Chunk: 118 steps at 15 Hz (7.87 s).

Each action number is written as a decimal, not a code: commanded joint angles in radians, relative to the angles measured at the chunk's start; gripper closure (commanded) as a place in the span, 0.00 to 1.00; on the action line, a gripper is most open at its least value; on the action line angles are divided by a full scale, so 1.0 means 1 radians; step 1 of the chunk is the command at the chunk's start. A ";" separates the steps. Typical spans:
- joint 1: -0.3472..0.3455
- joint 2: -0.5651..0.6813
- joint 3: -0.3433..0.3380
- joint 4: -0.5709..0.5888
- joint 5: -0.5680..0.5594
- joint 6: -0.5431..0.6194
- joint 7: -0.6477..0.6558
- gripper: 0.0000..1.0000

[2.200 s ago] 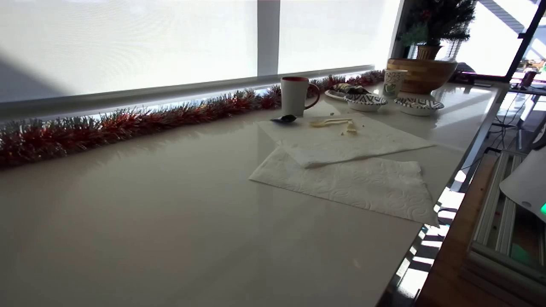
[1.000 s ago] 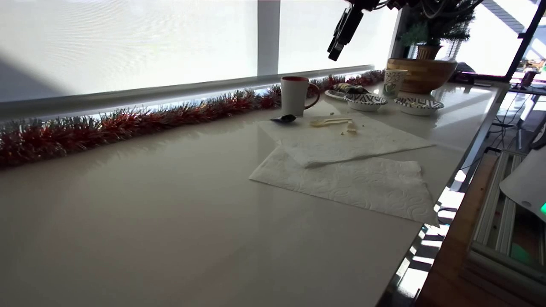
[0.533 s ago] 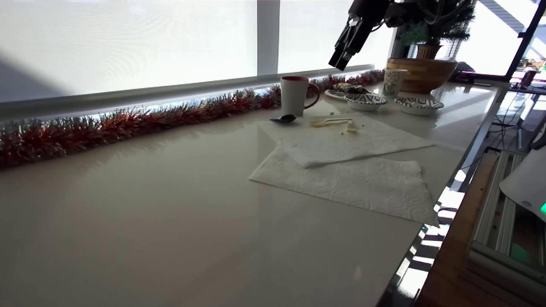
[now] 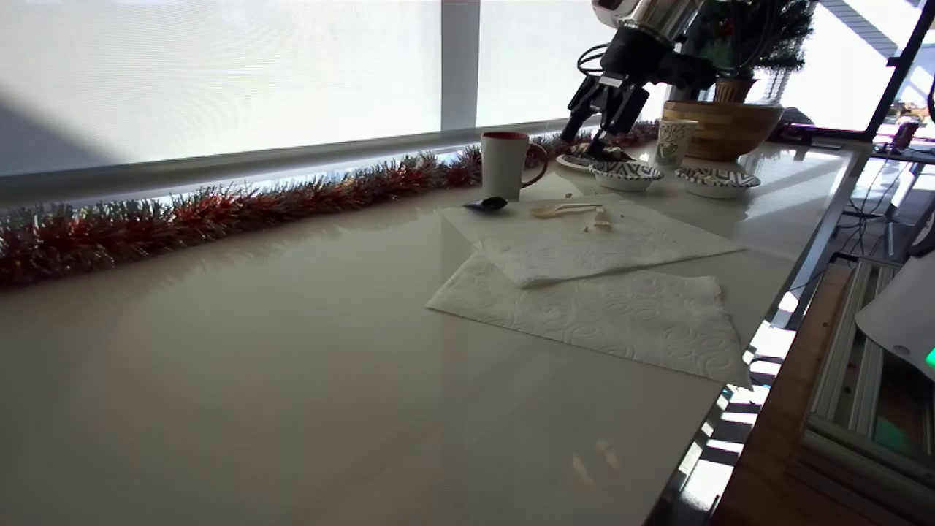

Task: Use the spoon to shift some of the black and white cereal to the other bowl

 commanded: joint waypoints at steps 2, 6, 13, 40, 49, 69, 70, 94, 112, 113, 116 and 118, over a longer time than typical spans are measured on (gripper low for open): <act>0.139 0.054 -0.120 0.000 0.231 0.026 -0.247 0.00; 0.141 0.054 -0.133 0.000 0.238 0.006 -0.258 0.00; 0.160 0.050 -0.166 0.009 0.267 -0.019 -0.316 0.00; 0.741 0.037 -0.844 0.062 0.521 -0.095 -0.798 0.29; 1.055 -0.134 -1.174 0.111 0.436 0.038 -0.789 0.48; 0.414 -0.224 -0.706 -0.010 -0.318 -0.126 0.265 0.97; 0.341 -0.161 -0.629 0.024 -0.250 -0.205 0.258 0.97; -0.895 -0.274 0.290 0.034 -0.704 -0.598 0.946 0.97; -1.082 -0.084 0.190 0.091 -0.499 -0.549 1.148 0.87; -1.080 -0.063 0.190 0.099 -0.490 -0.546 1.148 0.87; -1.071 -0.031 0.190 0.114 -0.469 -0.568 1.147 0.97; -1.070 -0.014 0.182 0.118 -0.445 -0.566 1.153 0.97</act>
